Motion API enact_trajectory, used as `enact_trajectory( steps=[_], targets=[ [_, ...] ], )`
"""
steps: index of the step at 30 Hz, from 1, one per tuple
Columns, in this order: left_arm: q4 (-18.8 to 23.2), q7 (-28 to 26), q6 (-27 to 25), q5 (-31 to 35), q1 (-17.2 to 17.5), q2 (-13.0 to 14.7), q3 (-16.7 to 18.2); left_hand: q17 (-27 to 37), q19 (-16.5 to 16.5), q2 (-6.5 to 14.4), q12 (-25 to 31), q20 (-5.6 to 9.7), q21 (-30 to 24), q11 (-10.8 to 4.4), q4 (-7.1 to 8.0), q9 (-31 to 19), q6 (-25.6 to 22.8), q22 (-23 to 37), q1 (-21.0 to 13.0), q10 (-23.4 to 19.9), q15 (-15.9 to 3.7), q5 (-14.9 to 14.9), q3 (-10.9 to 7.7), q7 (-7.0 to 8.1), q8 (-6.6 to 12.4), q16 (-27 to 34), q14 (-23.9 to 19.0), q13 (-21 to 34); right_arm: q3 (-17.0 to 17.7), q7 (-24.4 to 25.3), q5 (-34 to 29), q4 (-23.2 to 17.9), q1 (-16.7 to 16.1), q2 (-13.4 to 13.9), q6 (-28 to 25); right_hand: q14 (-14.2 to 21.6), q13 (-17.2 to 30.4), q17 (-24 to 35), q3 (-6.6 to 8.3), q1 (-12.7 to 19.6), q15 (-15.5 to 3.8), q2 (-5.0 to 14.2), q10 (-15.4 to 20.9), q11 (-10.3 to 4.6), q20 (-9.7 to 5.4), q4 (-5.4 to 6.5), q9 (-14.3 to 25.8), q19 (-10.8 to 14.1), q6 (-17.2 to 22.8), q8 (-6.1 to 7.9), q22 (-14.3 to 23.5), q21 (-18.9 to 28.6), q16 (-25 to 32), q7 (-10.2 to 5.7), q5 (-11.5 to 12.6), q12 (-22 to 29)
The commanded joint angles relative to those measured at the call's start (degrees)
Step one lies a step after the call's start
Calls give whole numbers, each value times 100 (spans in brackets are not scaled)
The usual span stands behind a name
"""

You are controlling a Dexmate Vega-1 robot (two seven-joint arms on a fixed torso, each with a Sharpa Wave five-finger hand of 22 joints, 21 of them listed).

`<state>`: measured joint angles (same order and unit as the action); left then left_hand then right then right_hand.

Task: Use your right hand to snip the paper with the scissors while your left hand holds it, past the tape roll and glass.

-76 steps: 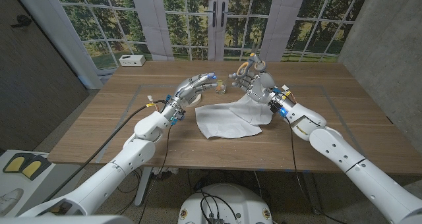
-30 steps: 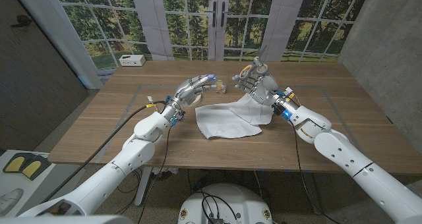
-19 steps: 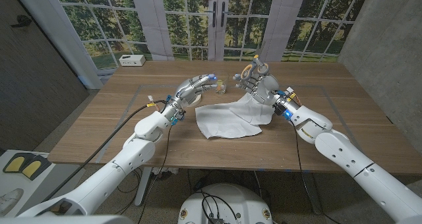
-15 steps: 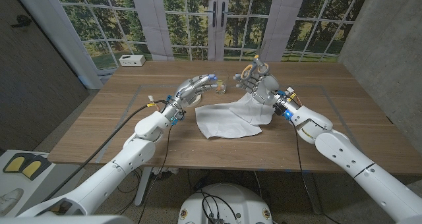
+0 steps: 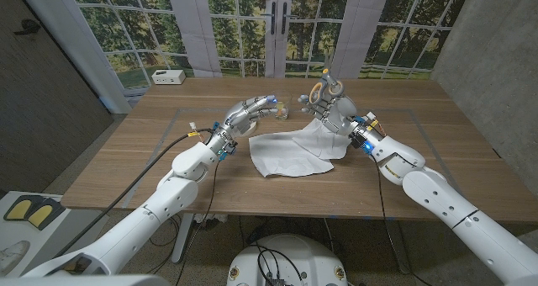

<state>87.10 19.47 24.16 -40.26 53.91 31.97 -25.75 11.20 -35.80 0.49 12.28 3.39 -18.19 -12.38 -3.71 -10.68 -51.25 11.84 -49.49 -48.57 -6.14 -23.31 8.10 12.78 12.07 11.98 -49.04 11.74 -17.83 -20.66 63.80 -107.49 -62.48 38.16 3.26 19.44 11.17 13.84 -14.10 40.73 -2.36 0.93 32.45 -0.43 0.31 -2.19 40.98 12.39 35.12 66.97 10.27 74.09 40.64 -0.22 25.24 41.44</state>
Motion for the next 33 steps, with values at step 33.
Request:
enact_trajectory(
  steps=[33],
  targets=[
    [424,-393,23,204,354,277,137,21,-9,78,-18,29,30,11,-6,1,-71,18,-42,-75,-657,-28,95,-12,-27,-19,-51,13,50,131,-125,-206,-215,93,161,-3,-31,-24,-27,-30,-300,-8,71,30,-9,-14,-86,81,42,65,16,-87,-118,35,-8,-190]
  ],
)
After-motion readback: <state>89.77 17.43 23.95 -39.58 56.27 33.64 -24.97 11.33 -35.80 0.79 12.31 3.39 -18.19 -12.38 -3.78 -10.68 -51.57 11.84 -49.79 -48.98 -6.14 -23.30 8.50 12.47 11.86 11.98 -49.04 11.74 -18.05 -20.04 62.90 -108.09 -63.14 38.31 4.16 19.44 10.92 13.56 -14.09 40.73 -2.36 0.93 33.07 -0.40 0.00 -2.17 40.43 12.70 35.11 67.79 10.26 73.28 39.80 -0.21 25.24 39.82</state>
